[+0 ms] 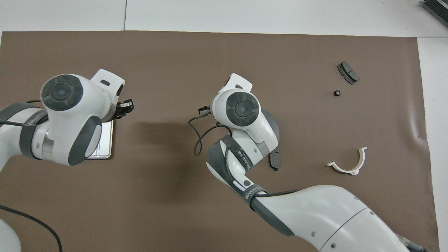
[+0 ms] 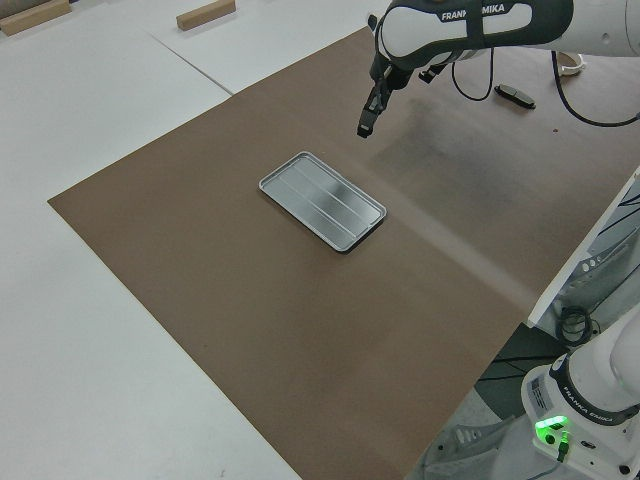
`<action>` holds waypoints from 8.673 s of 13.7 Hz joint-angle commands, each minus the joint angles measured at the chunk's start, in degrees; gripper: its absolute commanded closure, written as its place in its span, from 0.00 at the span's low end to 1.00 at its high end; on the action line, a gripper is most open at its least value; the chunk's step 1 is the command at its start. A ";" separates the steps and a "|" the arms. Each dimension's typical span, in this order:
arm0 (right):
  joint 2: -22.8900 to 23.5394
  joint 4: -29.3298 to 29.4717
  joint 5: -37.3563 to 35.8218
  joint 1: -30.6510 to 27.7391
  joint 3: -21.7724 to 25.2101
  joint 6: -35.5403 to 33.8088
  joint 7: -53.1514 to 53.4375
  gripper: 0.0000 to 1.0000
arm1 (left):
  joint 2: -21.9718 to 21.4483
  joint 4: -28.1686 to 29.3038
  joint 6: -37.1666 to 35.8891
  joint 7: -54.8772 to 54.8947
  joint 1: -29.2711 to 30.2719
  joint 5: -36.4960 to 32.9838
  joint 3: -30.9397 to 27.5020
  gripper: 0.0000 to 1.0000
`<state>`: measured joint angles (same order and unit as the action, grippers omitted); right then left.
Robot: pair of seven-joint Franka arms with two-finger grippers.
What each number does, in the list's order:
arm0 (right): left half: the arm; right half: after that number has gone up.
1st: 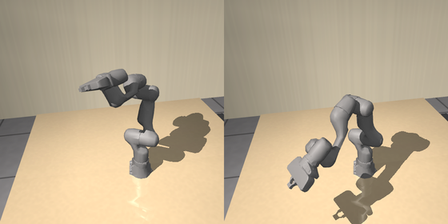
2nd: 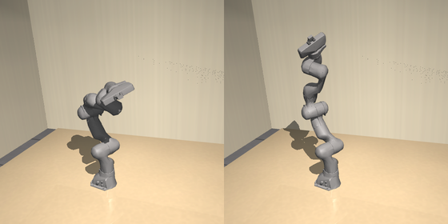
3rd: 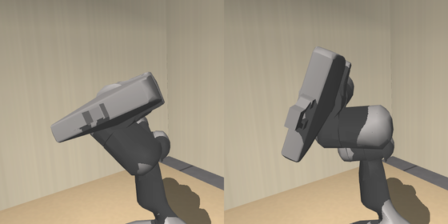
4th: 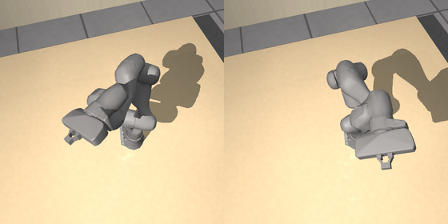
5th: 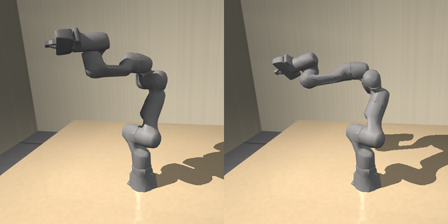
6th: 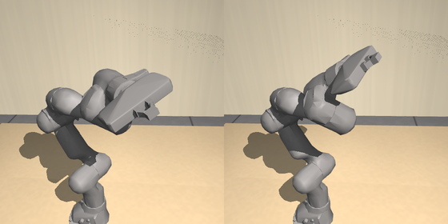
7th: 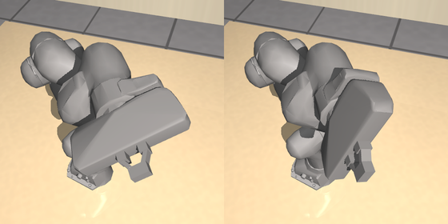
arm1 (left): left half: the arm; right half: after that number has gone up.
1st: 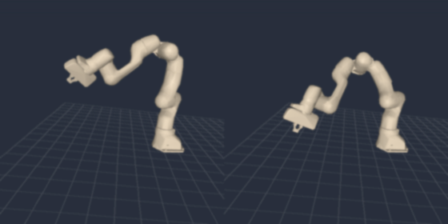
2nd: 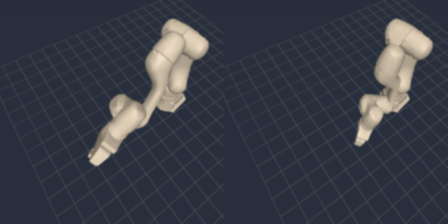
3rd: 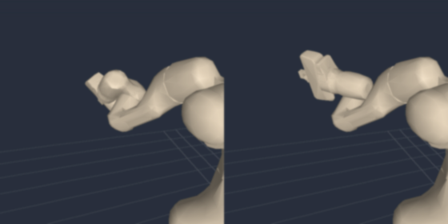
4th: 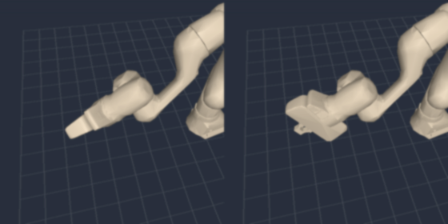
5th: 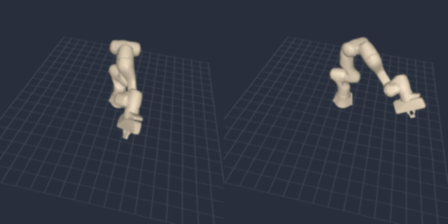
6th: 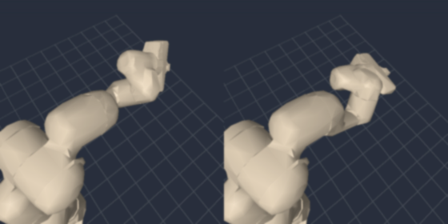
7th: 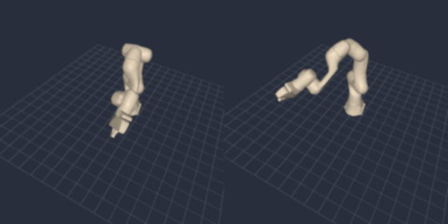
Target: Pick bearing gear from pile to tray
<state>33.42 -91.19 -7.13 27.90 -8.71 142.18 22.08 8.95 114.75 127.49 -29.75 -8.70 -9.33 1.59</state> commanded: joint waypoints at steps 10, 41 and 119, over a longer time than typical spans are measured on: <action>2.79 0.75 -0.25 2.87 0.71 3.11 2.36 0.34 | -4.64 15.15 8.13 20.35 10.46 11.61 0.79 1.00; -3.80 -8.39 1.14 -38.88 0.27 -7.18 -41.06 0.50 | 15.66 -6.91 13.14 -30.98 -21.01 -1.31 0.61 0.26; -42.30 -8.30 10.91 -32.64 0.27 -51.48 -9.24 0.00 | 7.75 3.72 9.53 -26.58 -20.57 3.79 0.70 0.54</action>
<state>-6.71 -96.63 2.28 -3.38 -7.96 88.47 14.10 17.32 117.59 137.41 -54.52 -28.00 -4.25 3.02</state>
